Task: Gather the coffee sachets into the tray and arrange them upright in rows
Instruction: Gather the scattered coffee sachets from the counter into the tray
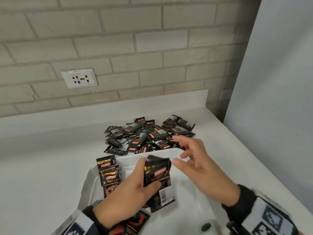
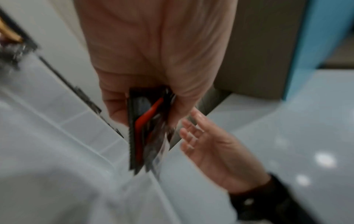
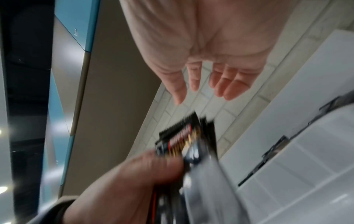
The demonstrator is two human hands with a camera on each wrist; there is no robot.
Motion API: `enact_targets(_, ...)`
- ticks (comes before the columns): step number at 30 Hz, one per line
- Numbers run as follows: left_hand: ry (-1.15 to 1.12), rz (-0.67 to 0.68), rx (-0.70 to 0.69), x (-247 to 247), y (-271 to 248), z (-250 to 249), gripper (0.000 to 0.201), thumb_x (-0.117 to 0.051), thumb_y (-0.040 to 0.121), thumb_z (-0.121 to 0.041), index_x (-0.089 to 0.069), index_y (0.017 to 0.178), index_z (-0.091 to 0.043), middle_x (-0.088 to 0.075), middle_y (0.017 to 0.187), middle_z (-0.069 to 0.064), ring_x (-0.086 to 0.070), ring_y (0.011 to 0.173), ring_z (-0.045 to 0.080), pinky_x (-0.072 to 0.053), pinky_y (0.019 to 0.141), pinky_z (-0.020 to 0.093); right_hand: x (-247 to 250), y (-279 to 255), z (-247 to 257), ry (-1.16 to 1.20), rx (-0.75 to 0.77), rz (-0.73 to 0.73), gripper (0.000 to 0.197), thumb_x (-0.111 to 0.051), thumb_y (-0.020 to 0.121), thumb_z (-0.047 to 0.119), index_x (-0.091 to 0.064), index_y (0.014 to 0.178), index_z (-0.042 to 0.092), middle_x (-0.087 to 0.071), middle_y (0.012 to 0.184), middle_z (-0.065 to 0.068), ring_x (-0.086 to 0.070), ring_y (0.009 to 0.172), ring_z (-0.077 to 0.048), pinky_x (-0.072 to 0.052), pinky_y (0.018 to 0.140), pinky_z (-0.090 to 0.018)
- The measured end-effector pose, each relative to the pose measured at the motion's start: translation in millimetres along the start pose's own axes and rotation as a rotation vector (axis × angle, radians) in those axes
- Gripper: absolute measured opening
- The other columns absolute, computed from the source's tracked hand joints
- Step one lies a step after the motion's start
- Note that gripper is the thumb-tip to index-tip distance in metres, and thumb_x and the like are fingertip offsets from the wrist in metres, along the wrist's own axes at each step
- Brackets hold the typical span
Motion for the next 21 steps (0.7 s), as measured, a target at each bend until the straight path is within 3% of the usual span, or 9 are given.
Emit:
enact_targets(2,0.312,0.095,-0.005,1,-3,-1,0.033,-0.049,0.095,-0.022,-0.029,0.114,-0.040,-0.058,0.102,-0.015,-0.058,0.078,0.000,-0.046,0.069,0.009,15,-4,-3,-0.003,-0.016,-0.038,0.044,-0.057,0.087,0.024,-0.036,0.116,0.050,-0.034,0.119,0.017,-0.045,0.094,0.007,-0.044,0.081,-0.012)
enact_targets(4,0.577,0.193,-0.044,-9,-5,-4,0.039,-0.046,0.095,-0.022,-0.027,0.126,-0.034,-0.050,0.114,-0.011,-0.052,0.093,0.001,-0.040,0.075,0.007,27,-9,-5,-0.010,-0.037,-0.062,0.044,-0.058,0.086,0.024,-0.038,0.116,0.049,-0.035,0.119,0.017,-0.048,0.094,0.004,-0.046,0.080,-0.013)
enact_targets(6,0.825,0.266,-0.057,-28,-4,-1,0.047,-0.045,0.095,-0.022,-0.026,0.137,-0.027,-0.042,0.131,-0.006,-0.045,0.117,0.013,-0.038,0.096,0.024,35,-16,-5,-0.025,-0.050,-0.071,0.045,-0.059,0.085,0.020,-0.039,0.115,0.047,-0.036,0.119,0.018,-0.048,0.094,0.006,-0.046,0.078,-0.011)
enact_targets(9,1.056,0.427,0.010,-50,-4,4,0.054,-0.050,0.093,-0.025,-0.025,0.141,-0.023,-0.036,0.137,0.003,-0.038,0.126,0.025,-0.034,0.101,0.039,41,-28,-5,-0.037,-0.079,-0.046,0.044,-0.059,0.081,0.028,-0.039,0.115,0.046,-0.034,0.120,0.021,-0.046,0.097,0.008,-0.045,0.077,-0.010)
enact_targets(11,1.079,0.525,0.044,-54,-4,5,0.058,-0.053,0.092,-0.026,-0.024,0.142,-0.021,-0.036,0.137,0.006,-0.038,0.126,0.027,-0.034,0.102,0.040,43,-34,-3,-0.054,-0.087,-0.026,0.045,-0.058,0.077,0.035,-0.038,0.115,0.048,-0.033,0.118,0.024,-0.045,0.099,0.008,-0.044,0.078,-0.010)
enact_targets(15,0.965,0.576,0.050,-44,-8,9,0.054,-0.049,0.093,-0.038,-0.027,0.142,-0.028,-0.039,0.140,-0.001,-0.040,0.128,0.020,-0.033,0.107,0.040,51,-43,-3,-0.052,-0.102,-0.033,0.048,-0.056,0.071,0.042,-0.039,0.115,0.049,-0.033,0.113,0.031,-0.046,0.102,0.007,-0.043,0.079,-0.010)
enact_targets(21,0.930,0.594,0.010,-36,-18,9,0.045,-0.037,0.096,-0.046,-0.036,0.138,-0.031,-0.041,0.138,-0.006,-0.041,0.124,0.013,-0.032,0.106,0.033,63,-41,-3,-0.033,-0.116,-0.077,0.051,-0.058,0.066,0.041,-0.042,0.114,0.046,-0.036,0.119,0.020,-0.050,0.099,0.003,-0.047,0.080,-0.013)
Point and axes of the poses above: each hand's wrist, its own y-axis towards the middle knuckle, its own x-axis out of the back of the hand, z = x × y, the point moved 1 cm from there along y, towards the middle knuckle
